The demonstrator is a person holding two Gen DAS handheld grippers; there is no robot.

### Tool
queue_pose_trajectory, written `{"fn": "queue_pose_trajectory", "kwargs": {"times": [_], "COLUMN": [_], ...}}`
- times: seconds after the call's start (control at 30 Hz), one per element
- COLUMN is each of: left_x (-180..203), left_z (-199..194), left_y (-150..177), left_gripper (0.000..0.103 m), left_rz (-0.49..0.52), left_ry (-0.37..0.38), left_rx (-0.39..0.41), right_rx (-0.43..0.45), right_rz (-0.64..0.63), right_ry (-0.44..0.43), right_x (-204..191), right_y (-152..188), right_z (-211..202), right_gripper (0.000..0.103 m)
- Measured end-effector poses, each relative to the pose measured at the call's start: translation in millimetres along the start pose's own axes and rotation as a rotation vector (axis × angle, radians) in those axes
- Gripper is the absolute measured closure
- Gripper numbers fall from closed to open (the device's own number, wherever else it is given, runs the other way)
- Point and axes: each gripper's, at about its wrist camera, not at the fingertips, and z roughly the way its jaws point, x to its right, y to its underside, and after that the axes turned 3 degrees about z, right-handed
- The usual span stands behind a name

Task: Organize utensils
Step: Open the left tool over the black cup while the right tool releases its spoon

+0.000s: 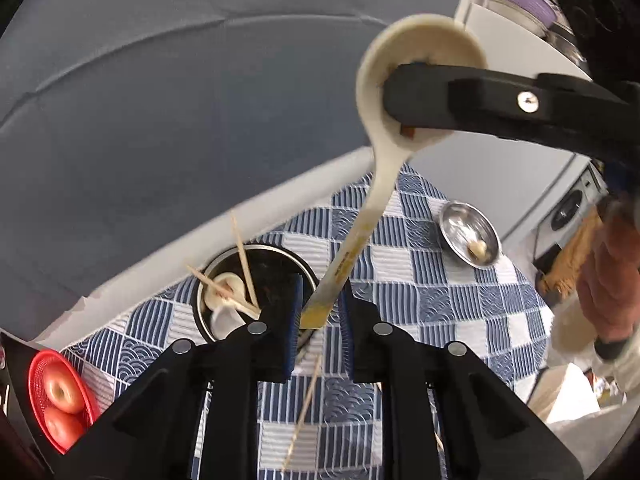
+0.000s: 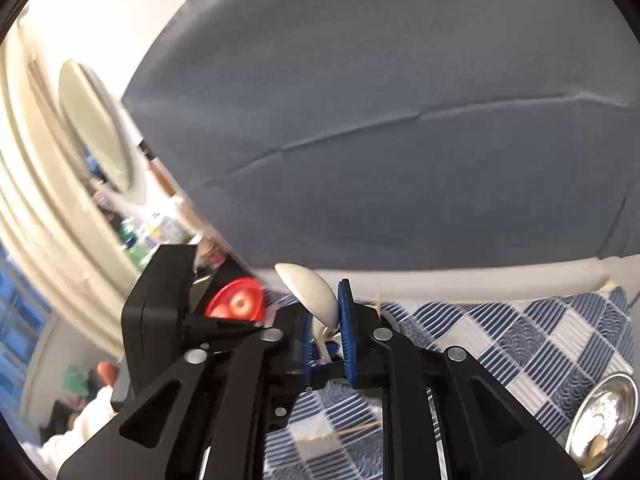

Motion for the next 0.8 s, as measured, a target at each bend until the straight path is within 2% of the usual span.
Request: {"fn": "queue_pose_trajectory", "kwargs": {"times": [0.03,0.07,0.1,0.13,0.2,0.27,0.33,0.5,0.63,0.7,0.77,0.8], "left_x": [-0.7,-0.9,-0.5,-0.6,-1.4,-3.9,-6.6,-14.6,-20.5,-19.1,-19.4,-20.0], "left_z": [2.3,4.5,5.2,5.3,3.1,1.5,-0.3,-0.8,5.4,9.5,13.2,14.1], "left_y": [1.4,3.9,8.2,11.2,21.2,28.3,38.2,64.8,89.7,101.1,110.4,115.4], "left_gripper": [0.073,0.069,0.060,0.049,0.041,0.038,0.029,0.021,0.021,0.020,0.016,0.015], "left_rz": [-0.002,-0.006,-0.007,-0.007,-0.015,-0.031,-0.041,-0.085,-0.122,-0.122,-0.137,-0.146], "left_ry": [-0.011,-0.012,-0.009,-0.014,-0.028,-0.024,-0.048,-0.037,-0.022,-0.049,-0.035,-0.028], "left_rx": [-0.002,-0.008,-0.009,-0.009,-0.008,-0.015,-0.018,-0.048,-0.086,-0.101,-0.109,-0.112], "right_rx": [0.009,0.017,0.030,0.036,0.034,0.023,0.007,-0.044,-0.104,-0.137,-0.160,-0.170], "right_rz": [-0.012,-0.023,-0.034,-0.039,-0.035,-0.019,-0.008,-0.001,0.000,-0.012,-0.022,-0.019], "right_ry": [0.031,0.051,0.069,0.069,0.071,0.084,0.100,0.142,0.180,0.205,0.230,0.232], "right_x": [-0.2,-0.7,0.2,1.9,6.8,14.2,20.0,32.4,41.9,44.9,47.8,49.4], "right_y": [0.1,0.8,2.1,3.3,5.5,8.5,14.4,37.0,63.0,75.5,87.3,91.9], "right_z": [0.5,0.2,-1.7,-3.5,-5.0,-4.4,-3.3,3.1,11.1,15.5,18.5,20.0], "right_gripper": [0.064,0.058,0.052,0.049,0.043,0.042,0.039,0.035,0.033,0.033,0.032,0.027]}}
